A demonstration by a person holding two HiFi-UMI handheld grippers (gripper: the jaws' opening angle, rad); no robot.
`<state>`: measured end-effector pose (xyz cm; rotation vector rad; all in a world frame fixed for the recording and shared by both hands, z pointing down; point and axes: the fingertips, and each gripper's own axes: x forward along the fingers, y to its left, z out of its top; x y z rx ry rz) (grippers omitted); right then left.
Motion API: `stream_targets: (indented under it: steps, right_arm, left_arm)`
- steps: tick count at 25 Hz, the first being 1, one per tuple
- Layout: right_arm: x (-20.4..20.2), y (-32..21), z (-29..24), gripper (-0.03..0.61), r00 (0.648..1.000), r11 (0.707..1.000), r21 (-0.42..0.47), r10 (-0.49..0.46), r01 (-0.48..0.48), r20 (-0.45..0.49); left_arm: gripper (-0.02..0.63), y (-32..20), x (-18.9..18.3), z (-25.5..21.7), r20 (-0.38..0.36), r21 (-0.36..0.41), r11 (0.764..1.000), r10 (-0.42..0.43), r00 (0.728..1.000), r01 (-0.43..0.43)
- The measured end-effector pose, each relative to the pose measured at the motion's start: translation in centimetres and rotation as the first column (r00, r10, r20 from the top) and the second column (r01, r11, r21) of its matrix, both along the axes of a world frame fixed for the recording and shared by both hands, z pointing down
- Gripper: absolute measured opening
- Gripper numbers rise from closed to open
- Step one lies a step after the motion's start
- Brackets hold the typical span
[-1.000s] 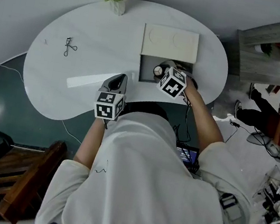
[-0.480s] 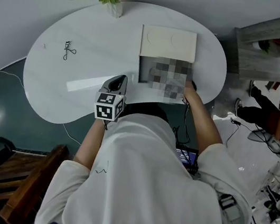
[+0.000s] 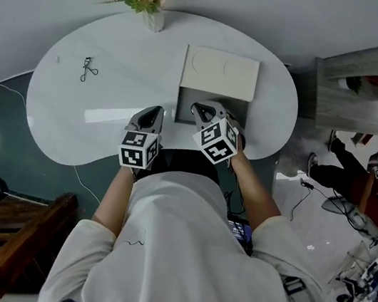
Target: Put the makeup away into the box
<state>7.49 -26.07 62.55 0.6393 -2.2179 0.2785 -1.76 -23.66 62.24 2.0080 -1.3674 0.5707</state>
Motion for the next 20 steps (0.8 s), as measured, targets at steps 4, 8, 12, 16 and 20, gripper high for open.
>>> stream_targets:
  steps: [4, 8, 12, 16, 20]
  right_arm:
    - [-1.2, -0.2, -1.7, -0.003, 0.994, 0.998, 0.042, 0.05, -0.054, 0.1]
    - [-1.9, 0.2, -4.0, -0.003, 0.973, 0.988, 0.078, 0.117, -0.134, 0.199]
    - [-2.5, 0.5, -6.8, -0.003, 0.947, 0.969, 0.134, 0.163, -0.206, 0.278]
    - [-2.3, 2.1, -10.2, -0.003, 0.91, 0.938, 0.169, 0.232, -0.303, 0.344]
    - [-1.5, 4.4, -14.0, -0.003, 0.884, 0.906, 0.225, 0.253, -0.359, 0.393]
  left_arm:
    - [0.018, 0.3, 0.1, -1.1, 0.0, 0.035, 0.997, -0.074, 0.997, 0.074]
    - [0.018, 1.7, 0.5, -2.9, 0.002, 0.082, 0.993, -0.082, 0.997, 0.081]
    - [0.018, 2.3, -0.2, -5.5, -0.007, 0.163, 0.98, -0.112, 0.994, 0.111]
    - [0.018, 3.8, -1.5, -8.2, -0.019, 0.246, 0.958, -0.144, 0.989, 0.144]
    - [0.018, 5.9, -2.2, -11.6, -0.04, 0.332, 0.929, -0.161, 0.986, 0.165]
